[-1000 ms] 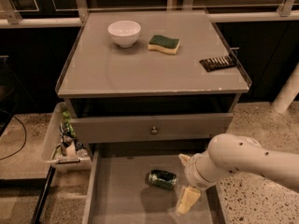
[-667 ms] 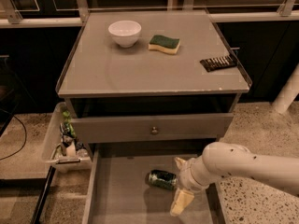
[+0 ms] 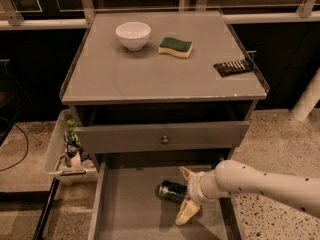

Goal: Pick green can from middle drawer and place on counter

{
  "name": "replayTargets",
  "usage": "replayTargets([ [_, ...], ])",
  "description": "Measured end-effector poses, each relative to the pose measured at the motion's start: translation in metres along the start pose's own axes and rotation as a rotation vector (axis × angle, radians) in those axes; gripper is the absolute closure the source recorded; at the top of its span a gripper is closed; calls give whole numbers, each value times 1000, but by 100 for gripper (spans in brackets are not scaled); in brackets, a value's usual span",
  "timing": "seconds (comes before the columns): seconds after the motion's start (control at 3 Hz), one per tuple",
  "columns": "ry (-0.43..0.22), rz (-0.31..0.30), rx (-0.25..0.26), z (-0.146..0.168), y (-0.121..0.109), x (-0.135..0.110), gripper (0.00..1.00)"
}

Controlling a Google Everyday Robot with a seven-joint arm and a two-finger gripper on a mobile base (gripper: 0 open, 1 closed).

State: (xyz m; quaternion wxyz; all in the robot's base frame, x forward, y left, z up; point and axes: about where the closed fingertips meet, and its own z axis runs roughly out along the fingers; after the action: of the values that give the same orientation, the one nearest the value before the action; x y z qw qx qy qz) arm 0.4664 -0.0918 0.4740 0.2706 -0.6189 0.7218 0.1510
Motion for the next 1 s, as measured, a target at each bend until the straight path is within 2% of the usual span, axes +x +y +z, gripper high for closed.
replayTargets([
  [0.33, -68, -10, 18, 21, -16, 11, 0],
  [0.67, -85, -27, 32, 39, -28, 21, 0],
  [1.0, -71, -30, 35, 58, -34, 31, 0],
])
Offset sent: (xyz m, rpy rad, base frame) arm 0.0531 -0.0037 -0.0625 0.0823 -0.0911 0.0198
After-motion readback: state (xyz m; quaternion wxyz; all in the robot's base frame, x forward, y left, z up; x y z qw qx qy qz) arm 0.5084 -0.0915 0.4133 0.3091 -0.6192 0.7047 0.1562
